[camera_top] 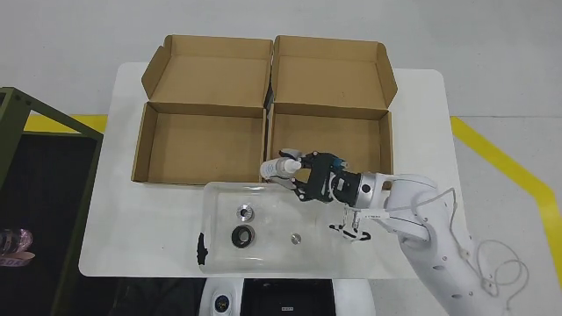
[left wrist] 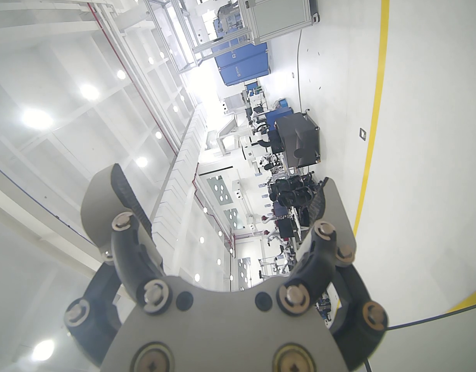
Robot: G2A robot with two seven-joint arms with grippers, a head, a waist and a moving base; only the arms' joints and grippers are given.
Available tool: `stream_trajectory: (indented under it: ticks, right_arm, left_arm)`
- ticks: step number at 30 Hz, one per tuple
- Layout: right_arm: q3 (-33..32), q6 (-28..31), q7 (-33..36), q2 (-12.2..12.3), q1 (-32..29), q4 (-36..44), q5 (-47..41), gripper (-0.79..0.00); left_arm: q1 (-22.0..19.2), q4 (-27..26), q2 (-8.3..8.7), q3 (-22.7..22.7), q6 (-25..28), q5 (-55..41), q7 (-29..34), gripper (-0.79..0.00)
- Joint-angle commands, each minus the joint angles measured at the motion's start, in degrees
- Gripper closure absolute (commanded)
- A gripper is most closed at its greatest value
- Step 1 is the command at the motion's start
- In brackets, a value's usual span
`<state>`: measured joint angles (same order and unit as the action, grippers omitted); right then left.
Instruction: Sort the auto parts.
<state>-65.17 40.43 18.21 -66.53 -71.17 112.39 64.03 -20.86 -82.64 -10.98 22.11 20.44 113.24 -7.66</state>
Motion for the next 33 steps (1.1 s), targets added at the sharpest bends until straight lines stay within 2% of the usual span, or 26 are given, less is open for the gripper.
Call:
stream_trajectory:
  ticks: [1, 14, 33]
  right_arm:
    - [-0.11, -0.72, -0.2, -0.04, 0.56, -1.03, -0.2, 0.0]
    - [0.99, -5.85, 0.15, -0.65, 6.58, -10.67, 1.52, 0.0]
    - [8.36, -13.15, 4.41, -2.97, 16.5, -24.58, 4.15, 0.0]
  left_arm:
    - [0.0, 0.0, 0.0, 0.0, 0.0, 0.0, 0.0, -0.785]
    - [0.0, 0.0, 0.0, 0.0, 0.0, 0.0, 0.0, -0.785]
    - [0.0, 0.0, 0.0, 0.0, 0.0, 0.0, 0.0, -0.785]
